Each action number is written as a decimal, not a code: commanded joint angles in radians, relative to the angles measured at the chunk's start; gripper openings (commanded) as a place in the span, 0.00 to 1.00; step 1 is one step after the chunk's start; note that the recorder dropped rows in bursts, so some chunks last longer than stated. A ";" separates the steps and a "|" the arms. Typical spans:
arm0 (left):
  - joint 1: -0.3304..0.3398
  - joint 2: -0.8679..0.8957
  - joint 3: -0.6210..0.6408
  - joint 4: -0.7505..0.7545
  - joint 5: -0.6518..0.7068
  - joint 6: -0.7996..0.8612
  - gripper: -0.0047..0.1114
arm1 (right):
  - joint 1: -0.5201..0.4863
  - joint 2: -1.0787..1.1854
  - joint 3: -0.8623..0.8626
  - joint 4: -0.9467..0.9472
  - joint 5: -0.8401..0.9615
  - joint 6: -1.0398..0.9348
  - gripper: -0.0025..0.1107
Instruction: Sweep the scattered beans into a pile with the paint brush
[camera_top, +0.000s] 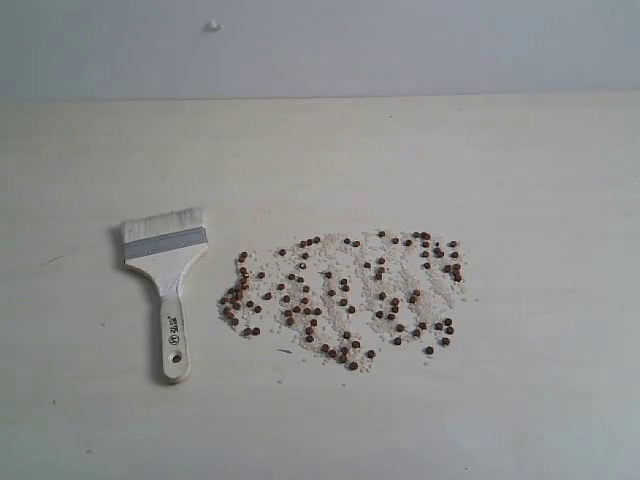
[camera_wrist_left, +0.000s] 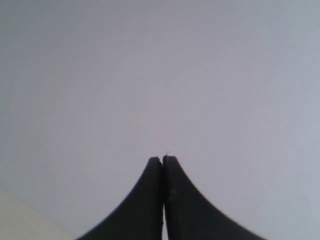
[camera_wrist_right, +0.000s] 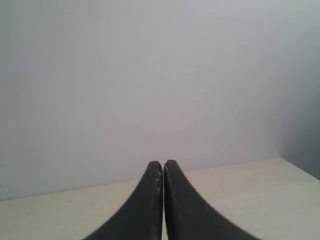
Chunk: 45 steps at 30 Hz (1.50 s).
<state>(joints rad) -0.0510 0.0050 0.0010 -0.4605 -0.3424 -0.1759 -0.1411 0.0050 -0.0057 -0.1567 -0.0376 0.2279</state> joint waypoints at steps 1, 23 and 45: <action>0.003 0.052 -0.009 -0.034 -0.060 -0.041 0.04 | 0.002 -0.005 0.006 0.001 -0.010 -0.006 0.02; 0.003 1.017 -0.851 0.210 1.033 0.176 0.04 | 0.002 -0.005 0.006 0.001 -0.010 -0.006 0.02; -0.418 1.428 -0.895 0.489 1.132 -0.184 0.04 | 0.002 -0.005 0.006 0.001 -0.010 -0.006 0.02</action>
<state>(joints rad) -0.4293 1.4163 -0.8770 0.0619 0.8715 -0.3443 -0.1411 0.0050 -0.0057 -0.1567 -0.0376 0.2279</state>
